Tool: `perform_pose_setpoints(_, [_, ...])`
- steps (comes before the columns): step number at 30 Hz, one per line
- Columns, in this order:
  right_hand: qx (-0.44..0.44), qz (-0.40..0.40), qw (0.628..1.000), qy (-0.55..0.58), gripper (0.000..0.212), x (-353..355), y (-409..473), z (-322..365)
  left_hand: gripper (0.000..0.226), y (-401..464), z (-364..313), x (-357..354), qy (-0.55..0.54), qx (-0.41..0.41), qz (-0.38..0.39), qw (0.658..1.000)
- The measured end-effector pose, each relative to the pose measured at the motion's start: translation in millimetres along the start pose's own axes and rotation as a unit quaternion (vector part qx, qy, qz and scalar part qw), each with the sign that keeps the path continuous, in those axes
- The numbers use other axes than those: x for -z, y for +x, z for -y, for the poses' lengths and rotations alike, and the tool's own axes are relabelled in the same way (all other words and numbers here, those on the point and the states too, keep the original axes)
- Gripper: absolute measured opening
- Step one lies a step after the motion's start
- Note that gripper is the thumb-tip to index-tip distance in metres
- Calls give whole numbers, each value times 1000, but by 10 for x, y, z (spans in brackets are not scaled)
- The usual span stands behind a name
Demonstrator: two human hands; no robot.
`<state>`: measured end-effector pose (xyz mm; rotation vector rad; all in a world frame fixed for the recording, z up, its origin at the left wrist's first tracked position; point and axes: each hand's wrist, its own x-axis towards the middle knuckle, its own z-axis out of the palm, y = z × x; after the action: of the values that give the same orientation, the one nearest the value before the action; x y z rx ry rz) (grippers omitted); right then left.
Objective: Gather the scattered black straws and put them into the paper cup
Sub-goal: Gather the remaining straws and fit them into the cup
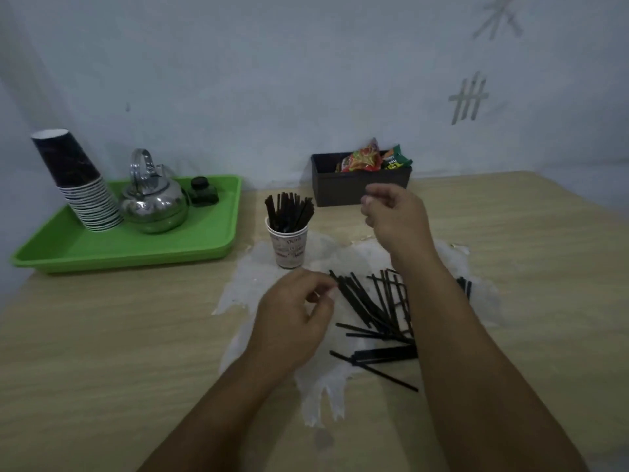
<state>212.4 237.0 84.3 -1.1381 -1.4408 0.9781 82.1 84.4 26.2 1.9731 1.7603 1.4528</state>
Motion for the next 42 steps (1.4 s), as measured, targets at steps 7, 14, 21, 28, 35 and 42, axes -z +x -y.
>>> perform_pose_setpoints(7, [-71,-58,950,-297,32,711,-209,-356,16,-105,-155,-242,40,-31,142,989])
perform_pose_setpoints(14, [-162,-55,868,-466,53,1179,-571,-666,16,-7,-209,-481,80,-39,159,983])
perform_pose_setpoints(21, [-145,-24,848,-510,56,1048,-747,-707,19,0,-208,-683,129,-47,174,975])
perform_pose_setpoints(28, [-100,-6,852,-514,15,897,-732,-682,60,-34,-176,-684,150,-81,201,965])
perform_pose_setpoints(35, [-87,16,850,-520,12,789,-715,-658,64,-41,-115,-642,185,-88,229,952])
perform_pose_setpoints(42, [-42,65,864,-498,15,540,-797,-575,58,-55,25,-420,218,-76,219,948])
